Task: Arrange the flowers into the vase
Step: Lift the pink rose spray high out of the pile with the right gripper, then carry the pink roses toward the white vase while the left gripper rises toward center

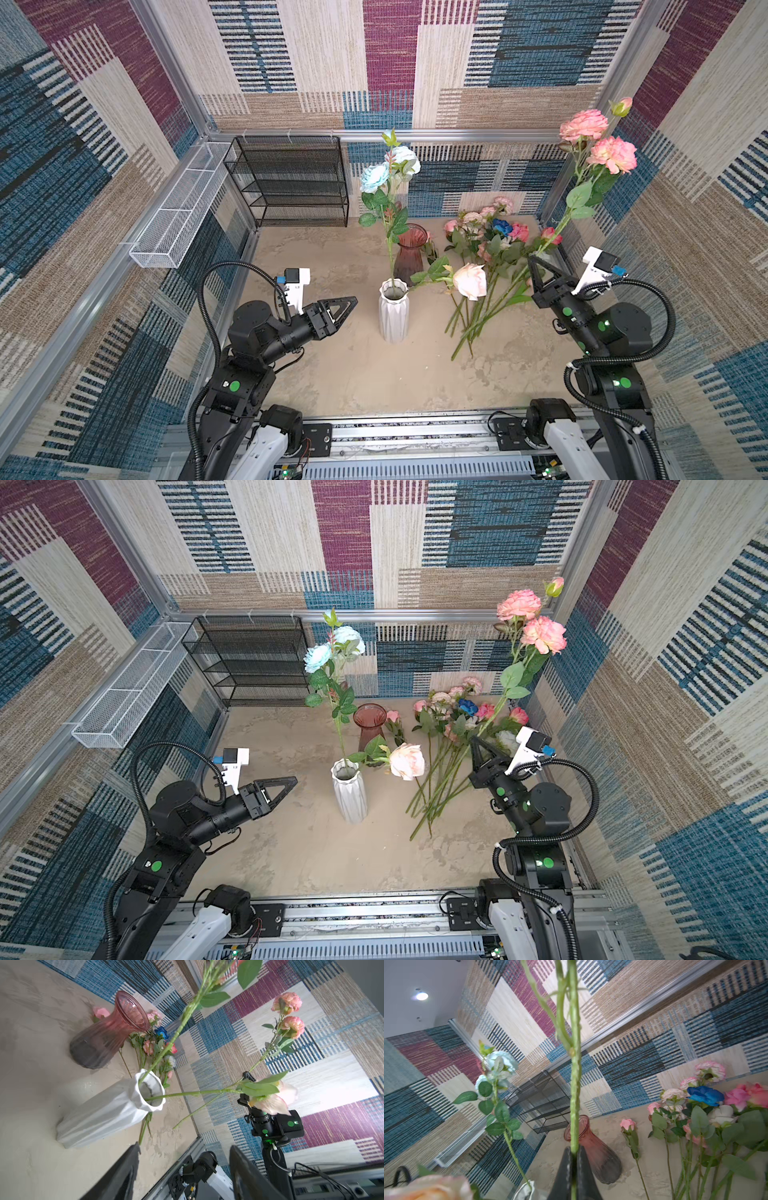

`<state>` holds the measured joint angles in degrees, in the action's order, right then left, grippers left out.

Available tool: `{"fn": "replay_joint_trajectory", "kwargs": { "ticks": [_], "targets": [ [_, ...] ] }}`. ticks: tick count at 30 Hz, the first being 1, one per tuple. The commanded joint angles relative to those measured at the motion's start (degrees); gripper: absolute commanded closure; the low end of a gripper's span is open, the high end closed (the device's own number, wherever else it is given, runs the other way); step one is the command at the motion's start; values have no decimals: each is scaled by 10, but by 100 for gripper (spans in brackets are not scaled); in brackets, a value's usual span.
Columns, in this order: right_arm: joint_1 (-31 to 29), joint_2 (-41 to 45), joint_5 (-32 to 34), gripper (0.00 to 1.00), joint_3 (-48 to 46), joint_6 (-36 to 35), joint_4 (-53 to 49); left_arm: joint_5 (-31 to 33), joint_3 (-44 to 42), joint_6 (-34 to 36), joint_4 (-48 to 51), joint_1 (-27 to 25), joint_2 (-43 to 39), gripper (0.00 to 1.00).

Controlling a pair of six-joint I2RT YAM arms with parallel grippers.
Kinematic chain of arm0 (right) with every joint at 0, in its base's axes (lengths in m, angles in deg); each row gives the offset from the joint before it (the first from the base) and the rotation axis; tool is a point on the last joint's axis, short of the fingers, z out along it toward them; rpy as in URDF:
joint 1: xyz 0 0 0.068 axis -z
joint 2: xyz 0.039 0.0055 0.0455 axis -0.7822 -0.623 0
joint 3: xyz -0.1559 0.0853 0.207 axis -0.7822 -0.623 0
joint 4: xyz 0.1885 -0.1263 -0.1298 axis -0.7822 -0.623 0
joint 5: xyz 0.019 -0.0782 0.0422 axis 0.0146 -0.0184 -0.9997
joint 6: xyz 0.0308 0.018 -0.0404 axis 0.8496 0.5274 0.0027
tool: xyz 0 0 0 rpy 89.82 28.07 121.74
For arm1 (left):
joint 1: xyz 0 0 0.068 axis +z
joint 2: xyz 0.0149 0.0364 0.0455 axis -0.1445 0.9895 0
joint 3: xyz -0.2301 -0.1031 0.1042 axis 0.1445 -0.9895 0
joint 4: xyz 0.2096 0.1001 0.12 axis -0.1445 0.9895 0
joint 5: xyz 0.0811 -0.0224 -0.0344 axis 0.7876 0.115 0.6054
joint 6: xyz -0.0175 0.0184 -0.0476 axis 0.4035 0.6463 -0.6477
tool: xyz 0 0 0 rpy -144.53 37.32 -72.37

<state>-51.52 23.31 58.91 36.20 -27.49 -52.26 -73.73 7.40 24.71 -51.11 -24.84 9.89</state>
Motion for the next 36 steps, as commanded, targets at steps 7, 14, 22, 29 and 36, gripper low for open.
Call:
{"fn": "replay_joint_trajectory", "kwargs": {
  "ticks": [7,14,22,29,36],
  "targets": [
    [-1,73,-223,100,73,-1,-35,-57,57,35,-30,-49,-12,35],
    [-1,58,-320,100,128,40,4,-43,113,62,-31,-115,15,38],
    [0,14,-342,100,180,95,55,-20,231,109,-53,-214,123,39],
    [6,-29,-345,100,241,130,81,-5,378,180,-53,-329,255,39],
    [8,-84,-346,100,286,179,147,-29,509,199,-53,-352,349,38]
  ]
}}
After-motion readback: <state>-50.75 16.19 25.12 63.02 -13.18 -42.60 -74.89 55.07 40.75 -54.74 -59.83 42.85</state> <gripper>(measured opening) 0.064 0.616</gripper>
